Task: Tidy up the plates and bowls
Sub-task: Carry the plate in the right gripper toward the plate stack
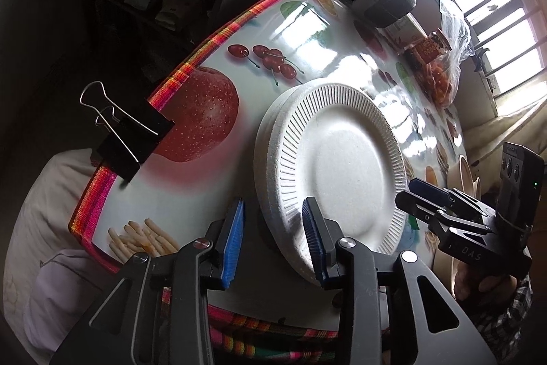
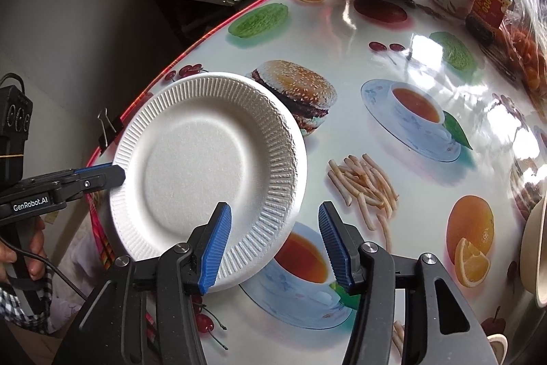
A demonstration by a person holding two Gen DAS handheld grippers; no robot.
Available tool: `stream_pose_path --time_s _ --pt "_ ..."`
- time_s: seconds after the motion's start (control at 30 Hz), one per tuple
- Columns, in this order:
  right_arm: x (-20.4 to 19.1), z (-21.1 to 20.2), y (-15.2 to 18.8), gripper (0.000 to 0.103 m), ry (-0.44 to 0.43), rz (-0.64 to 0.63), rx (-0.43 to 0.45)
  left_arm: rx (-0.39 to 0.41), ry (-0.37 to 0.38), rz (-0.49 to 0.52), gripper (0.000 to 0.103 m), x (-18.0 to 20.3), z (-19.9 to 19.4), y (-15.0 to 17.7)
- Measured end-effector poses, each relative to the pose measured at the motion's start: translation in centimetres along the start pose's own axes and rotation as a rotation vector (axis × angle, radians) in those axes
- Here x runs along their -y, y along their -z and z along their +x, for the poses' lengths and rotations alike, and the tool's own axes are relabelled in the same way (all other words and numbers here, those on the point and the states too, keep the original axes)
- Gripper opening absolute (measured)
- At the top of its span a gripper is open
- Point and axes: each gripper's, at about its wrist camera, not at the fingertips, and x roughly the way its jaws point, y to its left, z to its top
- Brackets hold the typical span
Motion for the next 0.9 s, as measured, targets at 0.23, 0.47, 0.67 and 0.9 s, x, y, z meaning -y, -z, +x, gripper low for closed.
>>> stream_pose_path --time_s 0.23,0.47,0.67,0.9 --pt "1.4 0.4 0.3 0.053 -0.038 0.070 -0.017 -0.024 0.037 -0.001 0.035 0.8 0.8 -0.2" --pt "1.9 0.4 -0.2 0.053 -0.036 0.074 -0.022 -0.045 0.052 0.025 0.035 2.6 1.9 -1.0" --pt "3.4 0.0 -0.9 0.053 -0.017 0.100 -0.009 -0.045 0.048 0.051 0.035 3.9 3.0 -2.6" --pt "5.3 0.1 -2.5 0.053 0.001 0.134 -0.007 -0.057 0.030 0.078 0.035 5.3 4.8 -4.7"
